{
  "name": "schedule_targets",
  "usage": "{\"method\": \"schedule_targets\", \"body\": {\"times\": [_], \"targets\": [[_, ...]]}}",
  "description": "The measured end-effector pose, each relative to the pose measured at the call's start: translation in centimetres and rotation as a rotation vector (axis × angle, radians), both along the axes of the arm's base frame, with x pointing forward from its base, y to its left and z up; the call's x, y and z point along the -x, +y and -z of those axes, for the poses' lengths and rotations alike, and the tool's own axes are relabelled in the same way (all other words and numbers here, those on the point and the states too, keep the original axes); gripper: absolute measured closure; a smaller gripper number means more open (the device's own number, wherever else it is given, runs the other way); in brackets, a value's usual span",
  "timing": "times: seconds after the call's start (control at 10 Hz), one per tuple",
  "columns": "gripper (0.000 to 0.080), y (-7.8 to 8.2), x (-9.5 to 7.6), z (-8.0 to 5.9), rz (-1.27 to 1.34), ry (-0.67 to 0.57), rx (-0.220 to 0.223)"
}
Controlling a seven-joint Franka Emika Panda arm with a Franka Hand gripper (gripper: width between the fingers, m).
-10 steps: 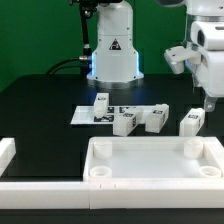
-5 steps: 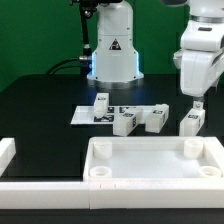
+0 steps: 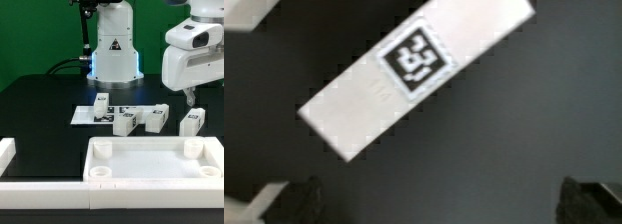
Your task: Assemble desk
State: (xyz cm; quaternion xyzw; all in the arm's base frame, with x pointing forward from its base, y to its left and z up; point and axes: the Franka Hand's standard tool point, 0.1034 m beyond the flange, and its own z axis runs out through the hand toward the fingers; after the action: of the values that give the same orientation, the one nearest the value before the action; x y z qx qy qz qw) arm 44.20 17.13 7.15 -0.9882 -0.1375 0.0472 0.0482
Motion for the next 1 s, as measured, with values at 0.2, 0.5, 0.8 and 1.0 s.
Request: {"method": "schedule_targets", "body": {"times": [0.2, 0.5, 0.8, 1.0], "targets": [[0.0151, -0.1, -0.2, -0.1, 0.117, 0.011, -0.014], [0.0151, -0.9, -0.6, 0.0, 0.332, 0.119, -0.022], [0.0151, -3.5, -3.0, 0.1, 0.621, 0.261, -0.031], [0.0151, -2.7, -2.7, 0.2, 0.668, 0.257, -0.022]]}}
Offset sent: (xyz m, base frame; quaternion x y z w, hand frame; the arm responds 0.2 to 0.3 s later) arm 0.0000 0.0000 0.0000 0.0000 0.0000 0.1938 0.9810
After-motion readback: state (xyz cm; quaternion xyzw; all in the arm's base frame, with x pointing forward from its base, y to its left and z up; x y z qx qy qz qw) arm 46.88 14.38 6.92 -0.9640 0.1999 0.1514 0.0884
